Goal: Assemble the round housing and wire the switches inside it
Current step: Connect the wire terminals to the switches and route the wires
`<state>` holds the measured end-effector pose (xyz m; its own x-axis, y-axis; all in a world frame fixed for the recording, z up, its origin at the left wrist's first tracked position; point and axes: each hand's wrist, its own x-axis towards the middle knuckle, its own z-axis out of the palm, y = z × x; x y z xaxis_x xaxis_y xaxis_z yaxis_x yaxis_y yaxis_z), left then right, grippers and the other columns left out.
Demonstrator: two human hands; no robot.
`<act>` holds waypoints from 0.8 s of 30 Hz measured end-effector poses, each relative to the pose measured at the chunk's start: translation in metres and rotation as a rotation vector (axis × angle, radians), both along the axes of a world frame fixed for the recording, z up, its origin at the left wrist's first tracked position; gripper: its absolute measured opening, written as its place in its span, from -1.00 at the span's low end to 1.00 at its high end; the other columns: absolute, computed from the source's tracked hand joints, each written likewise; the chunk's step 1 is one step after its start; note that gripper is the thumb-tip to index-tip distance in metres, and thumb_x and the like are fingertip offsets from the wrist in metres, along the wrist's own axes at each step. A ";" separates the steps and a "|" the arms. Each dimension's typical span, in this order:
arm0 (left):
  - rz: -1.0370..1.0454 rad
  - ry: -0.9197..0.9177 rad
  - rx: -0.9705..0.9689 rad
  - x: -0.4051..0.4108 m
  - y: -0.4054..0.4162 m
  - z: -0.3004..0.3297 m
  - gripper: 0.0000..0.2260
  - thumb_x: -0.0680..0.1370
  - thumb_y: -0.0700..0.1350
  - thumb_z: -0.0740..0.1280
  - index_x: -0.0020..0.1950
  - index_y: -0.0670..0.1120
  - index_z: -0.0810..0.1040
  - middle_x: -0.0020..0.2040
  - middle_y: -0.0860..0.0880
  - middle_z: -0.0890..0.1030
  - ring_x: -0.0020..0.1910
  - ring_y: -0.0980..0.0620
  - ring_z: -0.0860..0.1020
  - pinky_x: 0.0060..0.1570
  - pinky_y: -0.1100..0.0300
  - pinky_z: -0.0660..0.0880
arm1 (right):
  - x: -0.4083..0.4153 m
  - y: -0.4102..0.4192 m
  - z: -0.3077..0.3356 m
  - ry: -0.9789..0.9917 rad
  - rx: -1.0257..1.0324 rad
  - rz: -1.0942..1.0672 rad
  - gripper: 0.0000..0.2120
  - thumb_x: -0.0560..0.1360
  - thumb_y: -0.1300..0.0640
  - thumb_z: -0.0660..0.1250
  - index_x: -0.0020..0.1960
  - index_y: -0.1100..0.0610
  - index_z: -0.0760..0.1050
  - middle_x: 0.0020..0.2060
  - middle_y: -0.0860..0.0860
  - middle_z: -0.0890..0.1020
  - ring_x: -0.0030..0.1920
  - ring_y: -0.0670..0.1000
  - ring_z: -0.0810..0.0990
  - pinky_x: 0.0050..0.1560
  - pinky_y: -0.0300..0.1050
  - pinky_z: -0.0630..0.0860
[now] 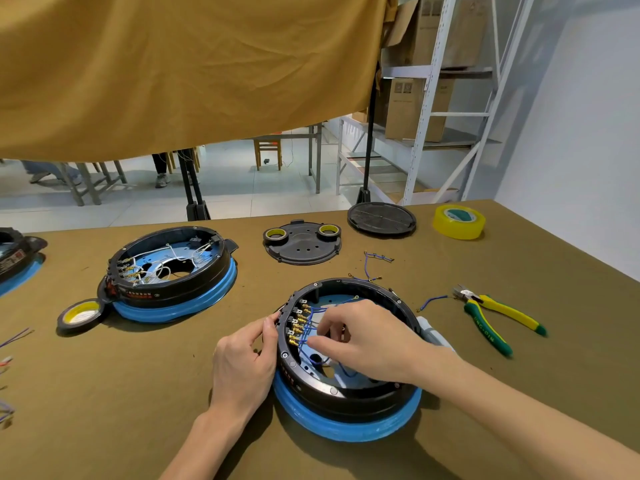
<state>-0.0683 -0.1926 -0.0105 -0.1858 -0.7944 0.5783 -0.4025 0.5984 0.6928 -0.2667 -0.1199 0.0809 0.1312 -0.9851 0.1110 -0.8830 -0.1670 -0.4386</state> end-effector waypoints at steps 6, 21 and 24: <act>-0.035 -0.073 -0.146 0.001 -0.003 0.021 -0.74 0.64 -0.04 0.29 0.24 -0.07 0.68 0.19 0.09 0.68 0.21 0.23 0.60 0.23 0.33 0.49 | -0.027 -0.003 0.005 -0.205 0.156 0.077 -0.85 0.57 0.11 0.44 0.12 0.09 0.66 -0.12 -0.08 0.70 -0.11 -0.11 0.67 0.00 -0.16 0.64; -0.325 -0.556 0.126 -0.012 -0.009 0.049 -0.90 0.58 0.13 0.38 0.06 0.30 0.66 0.00 0.38 0.51 0.23 0.35 0.29 0.16 0.28 0.22 | -0.071 0.008 -0.007 -0.186 0.227 0.062 -0.73 0.53 0.23 0.47 0.18 0.00 0.64 -0.07 -0.08 0.68 -0.06 -0.14 0.66 0.02 -0.21 0.63; -0.330 -0.473 0.142 -0.013 -0.009 0.048 -0.90 0.58 0.04 0.42 0.00 0.28 0.65 -0.03 0.38 0.50 0.24 0.42 0.29 0.09 0.37 0.32 | -0.077 0.010 -0.007 -0.196 0.206 0.057 -0.76 0.54 0.22 0.46 0.17 0.00 0.64 -0.09 -0.12 0.68 -0.06 -0.15 0.67 -0.01 -0.24 0.62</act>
<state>-0.0808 -0.2013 0.0374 -0.6476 -0.7146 0.2645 -0.4956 0.6587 0.5662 -0.3435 -0.1102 0.0738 0.1824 -0.9813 -0.0617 -0.7698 -0.1035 -0.6298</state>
